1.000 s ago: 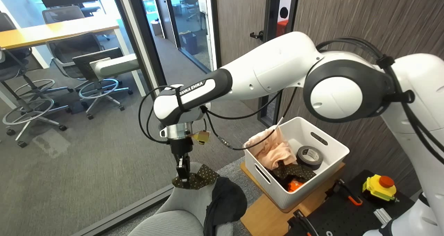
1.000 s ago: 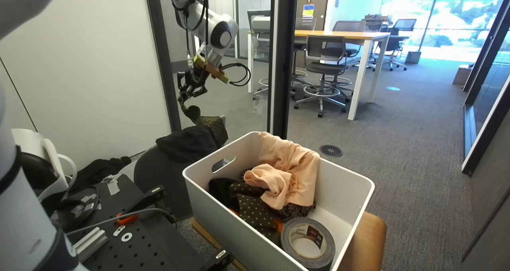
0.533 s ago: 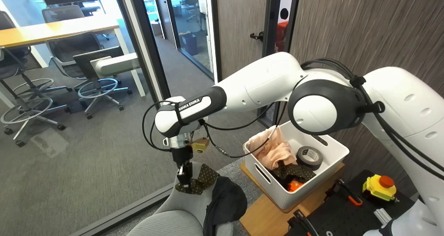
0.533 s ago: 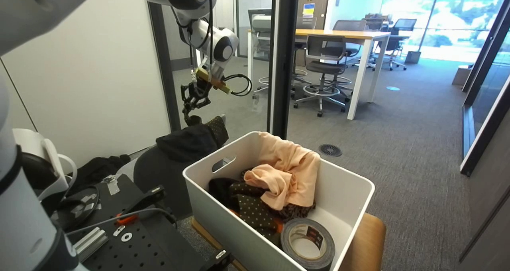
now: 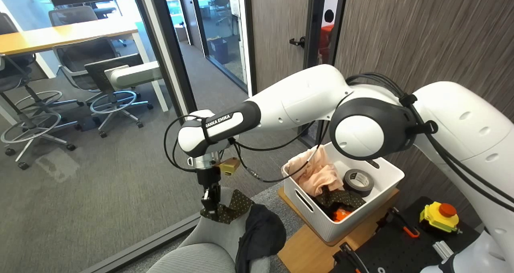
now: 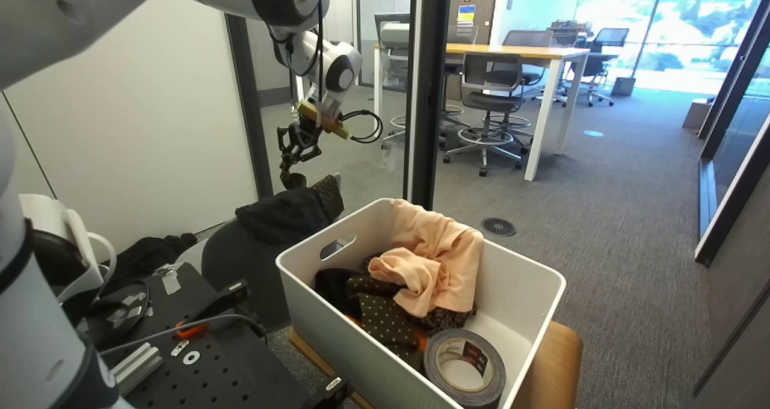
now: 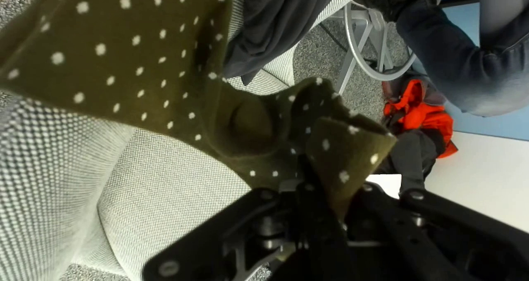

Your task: Put one green sock on the backrest of the chair

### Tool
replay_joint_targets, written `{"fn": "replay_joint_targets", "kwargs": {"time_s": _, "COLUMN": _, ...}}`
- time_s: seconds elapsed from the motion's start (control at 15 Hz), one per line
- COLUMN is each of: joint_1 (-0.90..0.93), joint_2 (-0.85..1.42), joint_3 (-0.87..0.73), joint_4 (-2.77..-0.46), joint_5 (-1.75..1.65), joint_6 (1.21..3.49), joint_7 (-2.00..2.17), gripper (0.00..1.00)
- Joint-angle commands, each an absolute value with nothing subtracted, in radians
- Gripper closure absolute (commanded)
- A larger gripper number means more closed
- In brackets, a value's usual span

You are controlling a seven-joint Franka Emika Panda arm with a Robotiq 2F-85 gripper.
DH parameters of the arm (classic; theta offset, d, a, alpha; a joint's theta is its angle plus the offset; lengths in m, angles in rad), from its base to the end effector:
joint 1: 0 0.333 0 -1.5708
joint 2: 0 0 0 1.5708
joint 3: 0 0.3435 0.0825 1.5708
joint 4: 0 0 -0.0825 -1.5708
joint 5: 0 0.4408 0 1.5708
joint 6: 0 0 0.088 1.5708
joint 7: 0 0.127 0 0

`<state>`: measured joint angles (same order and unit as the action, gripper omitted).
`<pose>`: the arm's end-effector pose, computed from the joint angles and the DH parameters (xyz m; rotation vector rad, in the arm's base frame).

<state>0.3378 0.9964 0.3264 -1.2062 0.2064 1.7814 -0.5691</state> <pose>0.6327 0.4503 0.1393 -2.2624 -1.3248 0.5331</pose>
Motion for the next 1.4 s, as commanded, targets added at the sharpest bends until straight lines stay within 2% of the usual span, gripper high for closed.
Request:
{"fn": "replay_joint_targets", "kwargs": {"time_s": 0.0, "joint_1": 0.34, "joint_2": 1.021, "joint_3": 0.339, "joint_4": -1.141, "joint_5": 0.18, "joint_6": 1.743, "joint_7": -0.542, "gripper": 0.62}}
{"fn": "replay_joint_targets", "kwargs": {"time_s": 0.07, "joint_1": 0.342, "joint_2": 1.02, "joint_3": 0.338, "joint_4": -1.141, "joint_5": 0.177, "joint_6": 1.748, "joint_7": -0.541, "gripper": 0.57}}
{"fn": "replay_joint_targets", "kwargs": {"time_s": 0.53, "joint_1": 0.353, "joint_2": 0.984, "joint_3": 0.308, "joint_4": -1.169, "joint_5": 0.168, "joint_6": 1.744, "joint_7": -0.543, "gripper": 0.02}}
{"fn": "replay_joint_targets", "kwargs": {"time_s": 0.87, "joint_1": 0.334, "joint_2": 0.846, "joint_3": 0.269, "joint_4": -1.314, "joint_5": 0.105, "joint_6": 1.778, "joint_7": -0.529, "gripper": 0.0}}
{"fn": "replay_joint_targets", "kwargs": {"time_s": 1.33, "joint_1": 0.29, "joint_2": 0.53, "joint_3": 0.237, "joint_4": -1.628, "joint_5": 0.037, "joint_6": 1.888, "joint_7": -0.445, "gripper": 0.0}}
